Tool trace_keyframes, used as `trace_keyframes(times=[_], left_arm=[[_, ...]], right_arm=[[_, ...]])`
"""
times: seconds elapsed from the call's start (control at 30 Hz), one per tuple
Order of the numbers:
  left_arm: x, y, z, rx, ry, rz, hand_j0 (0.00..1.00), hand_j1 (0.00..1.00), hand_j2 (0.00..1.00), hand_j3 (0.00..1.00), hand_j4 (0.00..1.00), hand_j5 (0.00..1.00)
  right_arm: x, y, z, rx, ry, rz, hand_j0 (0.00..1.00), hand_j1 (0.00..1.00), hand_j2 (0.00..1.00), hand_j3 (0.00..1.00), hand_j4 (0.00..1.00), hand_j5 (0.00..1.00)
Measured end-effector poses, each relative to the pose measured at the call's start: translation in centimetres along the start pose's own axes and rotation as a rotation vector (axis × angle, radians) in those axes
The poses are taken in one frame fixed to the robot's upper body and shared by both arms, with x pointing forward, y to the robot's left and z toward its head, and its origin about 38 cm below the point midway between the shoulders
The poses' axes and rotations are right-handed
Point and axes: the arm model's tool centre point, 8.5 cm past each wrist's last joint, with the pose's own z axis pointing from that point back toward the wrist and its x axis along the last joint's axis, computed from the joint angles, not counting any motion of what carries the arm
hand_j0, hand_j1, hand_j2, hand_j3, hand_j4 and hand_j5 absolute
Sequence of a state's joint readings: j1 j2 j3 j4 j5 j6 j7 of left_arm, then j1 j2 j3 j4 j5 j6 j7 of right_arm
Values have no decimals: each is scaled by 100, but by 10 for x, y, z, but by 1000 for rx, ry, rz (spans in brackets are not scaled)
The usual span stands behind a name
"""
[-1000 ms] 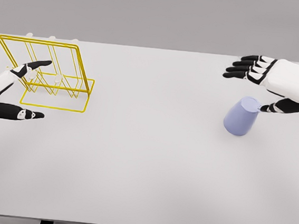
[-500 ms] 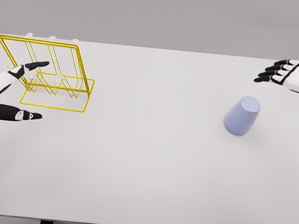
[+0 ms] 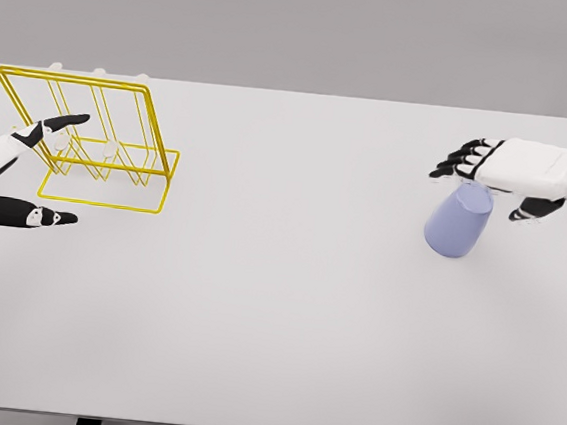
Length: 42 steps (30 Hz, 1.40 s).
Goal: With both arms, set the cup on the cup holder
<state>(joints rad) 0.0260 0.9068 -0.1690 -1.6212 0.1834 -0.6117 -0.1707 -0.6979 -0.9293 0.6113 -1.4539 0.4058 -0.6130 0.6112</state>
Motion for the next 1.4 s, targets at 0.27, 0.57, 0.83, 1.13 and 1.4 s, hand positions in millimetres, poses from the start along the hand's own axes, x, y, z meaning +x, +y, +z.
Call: trace_keyframes(times=[0.27, 0.57, 0.83, 1.13, 1.4], left_arm=[[0, 0, 0, -1, 0, -1, 100, 100, 100, 100, 100, 100], [0, 0, 0, -3, 1, -5, 100, 100, 100, 100, 100, 100], [0, 0, 0, -4, 1, -8, 100, 100, 100, 100, 100, 100], [0, -1, 0, -5, 2, -10, 100, 100, 100, 100, 100, 100], [0, -1, 0, -5, 2, -10, 100, 100, 100, 100, 100, 100]], right_arm=[[-5, 18, -6, 50, 10, -29, 100, 100, 100, 100, 100, 100], [-3, 24, -9, 69, 2, -29, 100, 100, 100, 100, 100, 100], [-1, 24, -10, 72, -4, -26, 100, 100, 100, 100, 100, 100], [5, 20, -11, 65, -20, -9, 79, 79, 79, 79, 79, 79], [7, 22, -13, 70, -26, -13, 63, 63, 63, 63, 63, 63]])
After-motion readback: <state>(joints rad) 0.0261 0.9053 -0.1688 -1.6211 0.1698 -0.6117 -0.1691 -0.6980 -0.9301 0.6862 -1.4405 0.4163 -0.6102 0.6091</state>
